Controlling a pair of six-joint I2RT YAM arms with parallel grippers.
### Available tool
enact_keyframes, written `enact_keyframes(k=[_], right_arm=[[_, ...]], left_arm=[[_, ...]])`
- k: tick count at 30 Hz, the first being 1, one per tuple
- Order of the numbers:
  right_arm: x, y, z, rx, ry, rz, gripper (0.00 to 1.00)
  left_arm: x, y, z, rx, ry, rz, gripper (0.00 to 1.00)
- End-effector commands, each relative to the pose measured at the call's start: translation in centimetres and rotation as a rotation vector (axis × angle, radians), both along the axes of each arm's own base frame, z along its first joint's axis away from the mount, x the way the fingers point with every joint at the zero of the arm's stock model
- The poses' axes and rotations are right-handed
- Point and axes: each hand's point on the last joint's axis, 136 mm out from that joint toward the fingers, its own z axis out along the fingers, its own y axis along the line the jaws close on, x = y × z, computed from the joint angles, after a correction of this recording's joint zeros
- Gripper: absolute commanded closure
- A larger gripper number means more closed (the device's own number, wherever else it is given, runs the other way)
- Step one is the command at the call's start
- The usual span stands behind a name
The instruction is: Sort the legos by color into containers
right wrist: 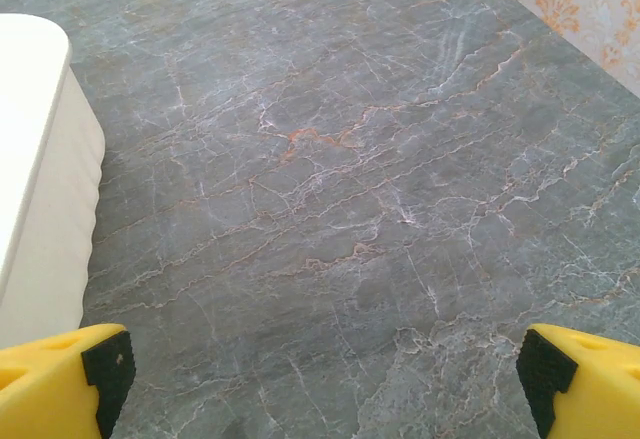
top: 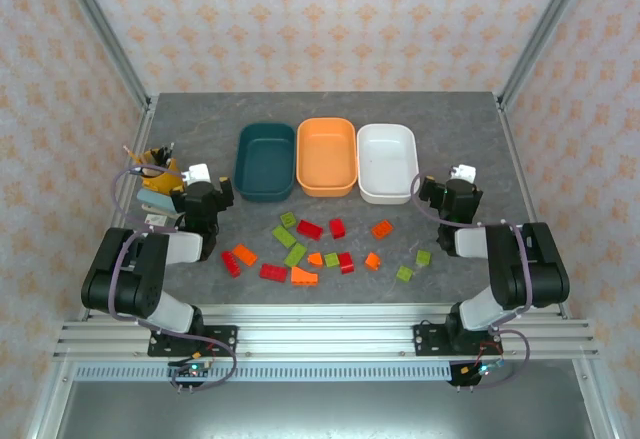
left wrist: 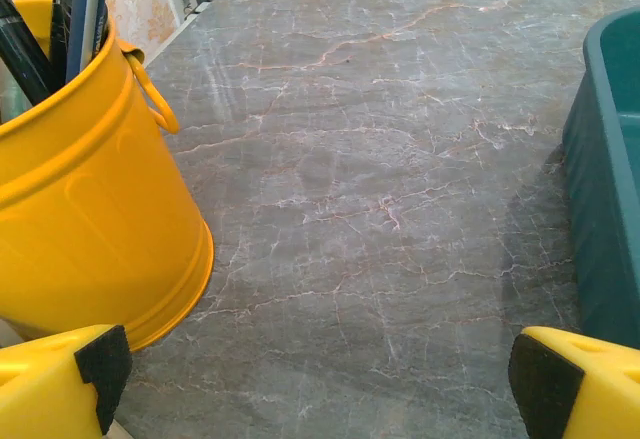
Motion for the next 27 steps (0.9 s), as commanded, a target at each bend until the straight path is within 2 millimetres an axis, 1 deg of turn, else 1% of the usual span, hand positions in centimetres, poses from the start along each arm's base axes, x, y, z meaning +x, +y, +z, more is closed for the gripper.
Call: enact_keyframes(k=[1,18,20,21,23,25,26,27], right_arm=[[0.6,-0.1,1.1,0.01,-0.04,0.0,0.01],[0.5,-0.1,1.3,0.008,-0.048,-0.001,0.01],[0.4,-0.5,2.7,0.002,-0.056,-0.028,0.01],[0.3,-1.0,3.9,-0.01,-0.043,-0.068,0.01],[0.0,-2.0,7.0,-0.025,-0.056,-0.143,0.01],[-0.3,-2.2,11.8,-0.033,-0.153,-0.174,0.01],[-0.4,-2.2,13.6,-0.04,-0.175,-0.191,0.01],[-0.8,-2.1,16.9,-0.035,-0.223,-0.204,0.01]], left_arm=[[0.4,0.2,1.3,0.018,-0.047,0.023,0.0],[0.4,0.1,1.4,0.018,-0.05,0.018,0.0],[0.9,-0.3,2.4,0.023,-0.008,-0.006,0.0],[1.1,-0.5,3.3,0.042,0.019,-0.005,0.0],[1.3,-1.0,5.1,0.082,0.036,0.001,0.0],[1.1,-1.3,8.0,0.085,-0.037,0.03,0.0],[1.0,-1.5,9.4,0.071,-0.073,0.047,0.0],[1.0,-1.9,11.1,0.066,-0.106,0.055,0.0]])
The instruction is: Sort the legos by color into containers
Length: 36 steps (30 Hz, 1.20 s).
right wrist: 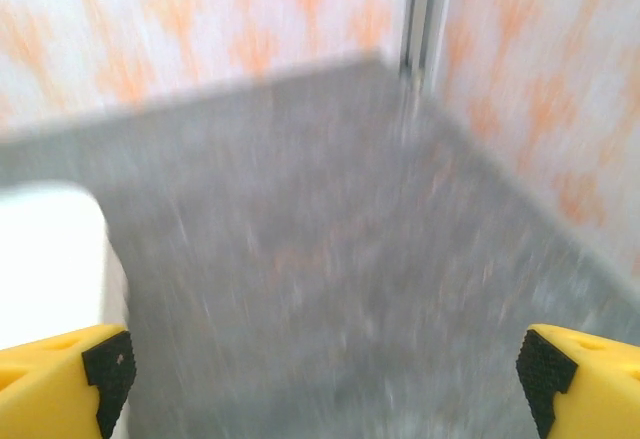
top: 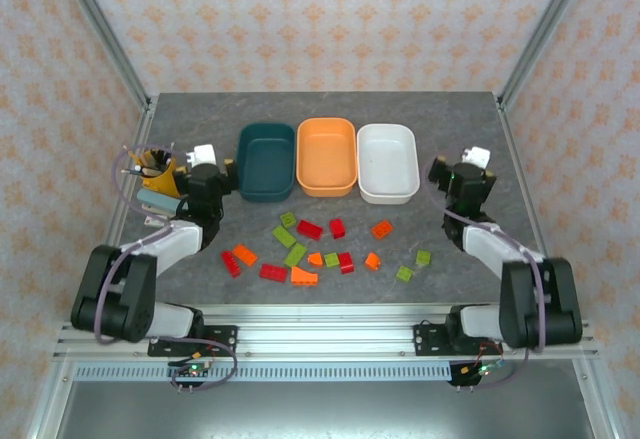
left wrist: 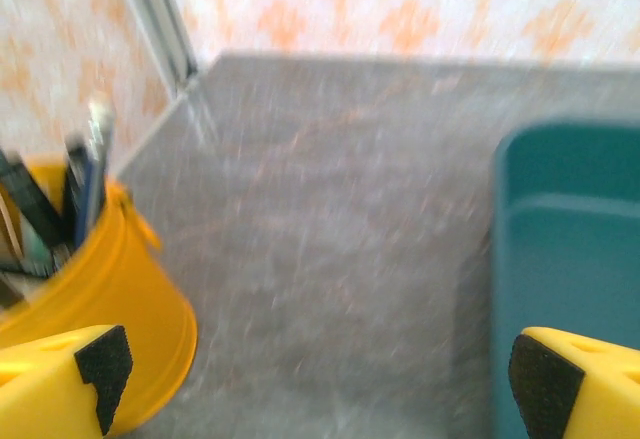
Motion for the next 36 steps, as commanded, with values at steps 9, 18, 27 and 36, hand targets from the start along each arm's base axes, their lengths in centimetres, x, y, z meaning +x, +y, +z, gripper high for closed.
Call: enact_keyframes(k=[9,18,27,36], right_arm=[[-5.3,1.4,11.5,0.496,0.265,-0.236,0.0],[-14.0,7.9,0.7,0.443,0.806,-0.057,0.15],[-20.4,10.0,-10.9,0.45,1.199,-0.004,0.25],[-19.1,10.6,-13.1,0.498,1.211,-0.067,0.29]], left_arm=[[-4.9,0.9,13.0,-0.407,-0.057,0.408,0.0],[-5.7,-12.8,7.3,-0.532,0.361,-0.155,0.0],[-15.4,-23.1,0.2,-0.569,0.635,-0.523,0.0],[-17.9,-26.2,0.8,-0.649,0.611,-0.661,0.01]])
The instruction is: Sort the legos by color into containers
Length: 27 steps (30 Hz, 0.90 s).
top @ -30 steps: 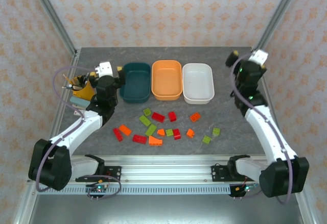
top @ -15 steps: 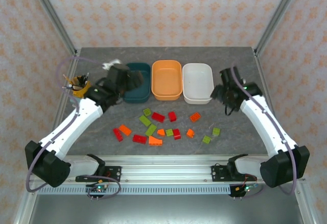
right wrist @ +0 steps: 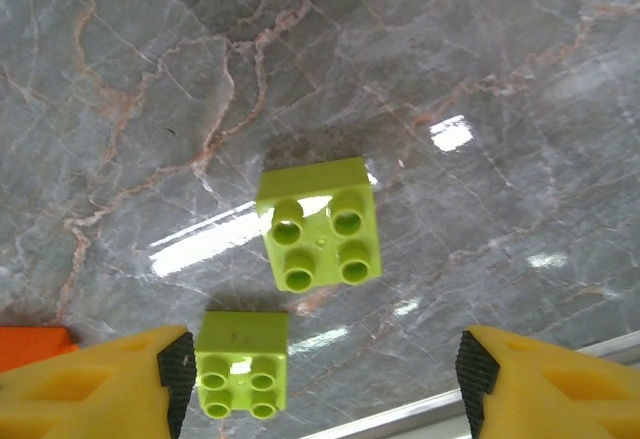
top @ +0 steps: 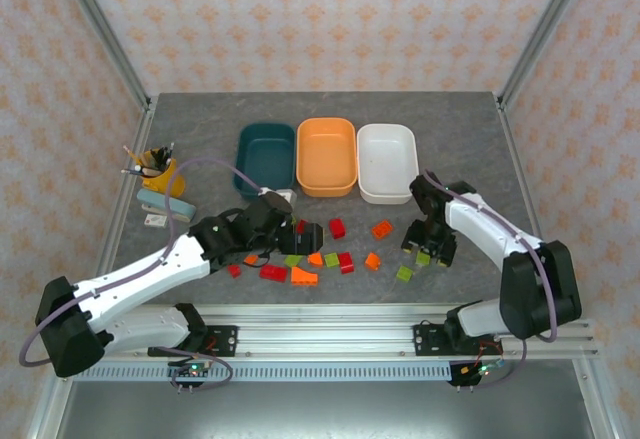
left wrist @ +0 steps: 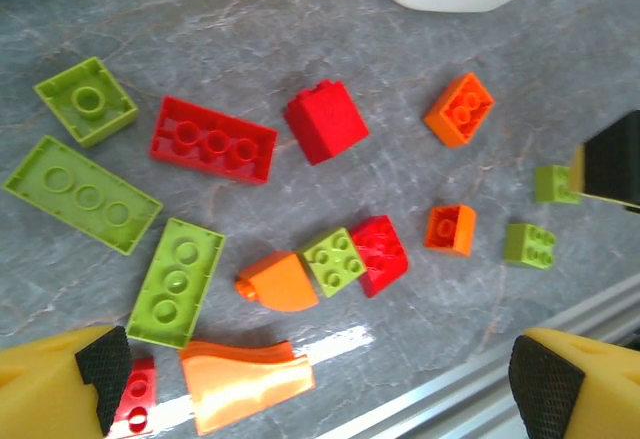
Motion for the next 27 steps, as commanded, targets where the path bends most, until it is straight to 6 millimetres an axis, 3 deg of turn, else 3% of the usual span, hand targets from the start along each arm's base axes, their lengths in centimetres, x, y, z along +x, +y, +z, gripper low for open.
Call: enact_keyframes(k=[1,4,13,23,27], right_arm=[[0.7,0.1,-0.9,0.005,-0.013,-0.054,0.31],[0.9,-0.6,-1.6,-0.003,-0.018,-0.091,0.32],[1.4,-0.1,-3.7,0.033,0.01,-0.101,0.37],[1.0,0.4,-4.8,0.066,0.025,-0.119,0.59],[1.6,0.2,-3.9,0.037,-0.028,-0.104,0.71]], left_arm=[[-0.1,-1.2,1.1,-0.09,-0.019,-0.006,0.01],[-0.1,-1.2,1.2,-0.099,-0.019,-0.003,0.01],[0.2,-1.8,1.5,-0.111,-0.014,-0.008,0.01],[0.2,-2.0,1.7,-0.116,-0.012,-0.016,0.01],[0.2,-1.9,1.8,-0.118,-0.014,-0.008,0.01]])
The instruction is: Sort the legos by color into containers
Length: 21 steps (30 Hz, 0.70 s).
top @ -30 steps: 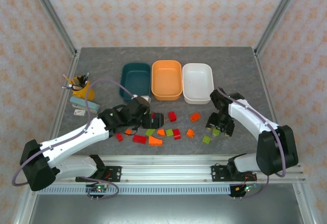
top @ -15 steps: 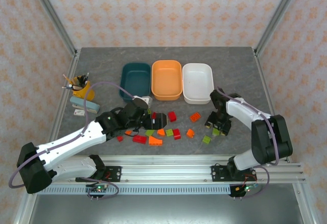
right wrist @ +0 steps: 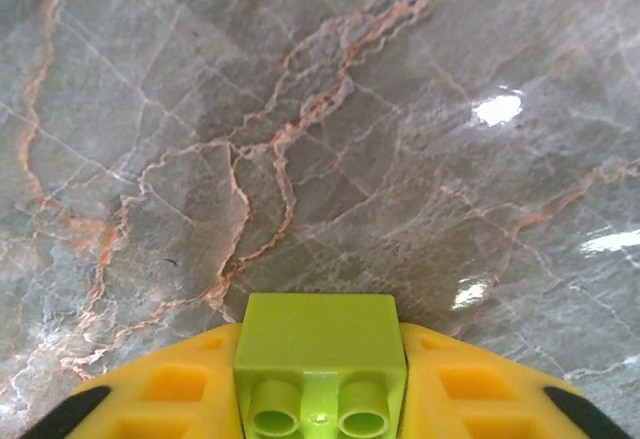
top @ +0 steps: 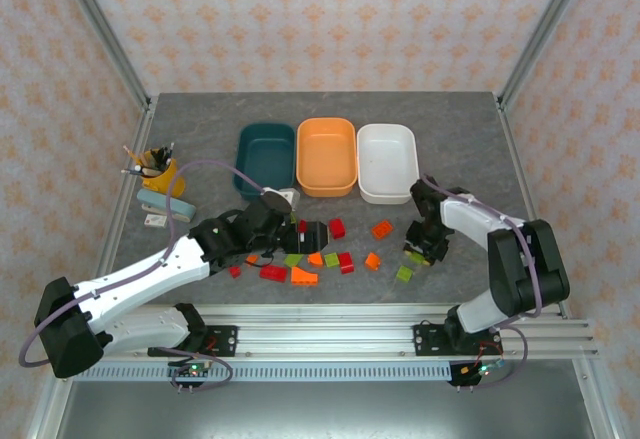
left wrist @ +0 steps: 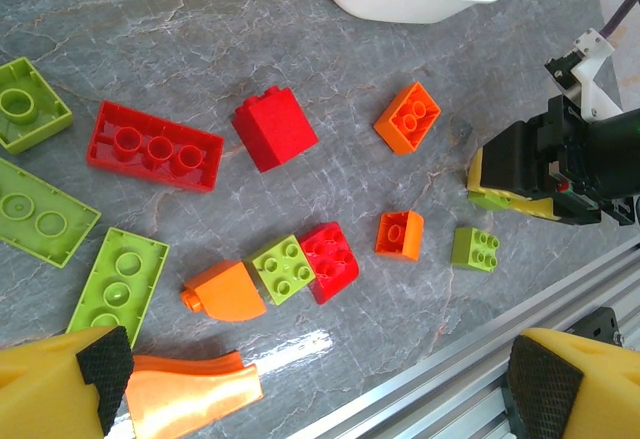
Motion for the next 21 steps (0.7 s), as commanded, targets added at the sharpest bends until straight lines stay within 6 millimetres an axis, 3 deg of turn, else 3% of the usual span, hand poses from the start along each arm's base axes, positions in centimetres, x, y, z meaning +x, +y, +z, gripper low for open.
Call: enact_keyframes(k=[1,6,11,15,21], right_arm=[[0.7,-0.4,1.1,-0.051,-0.066,0.022,0.71],[4.6,1.7,7.2,-0.069,-0.254,0.108,0.7],[10.4,3.7,10.6,-0.06,-0.336,0.137,0.7],[15.7,5.0,10.7,-0.075,-0.34,0.152,0.7],[22.8,5.6,7.6,-0.083,-0.289,0.136,0.7]], left_arm=[[0.2,-0.5,1.4,-0.038,-0.018,0.004,0.01],[1.9,0.2,3.6,-0.028,-0.048,0.08,0.01],[5.9,0.8,6.7,-0.071,-0.059,0.167,0.01],[9.5,0.7,8.1,-0.087,-0.054,0.201,0.0],[15.2,-0.9,10.9,-0.076,-0.071,0.192,0.01]])
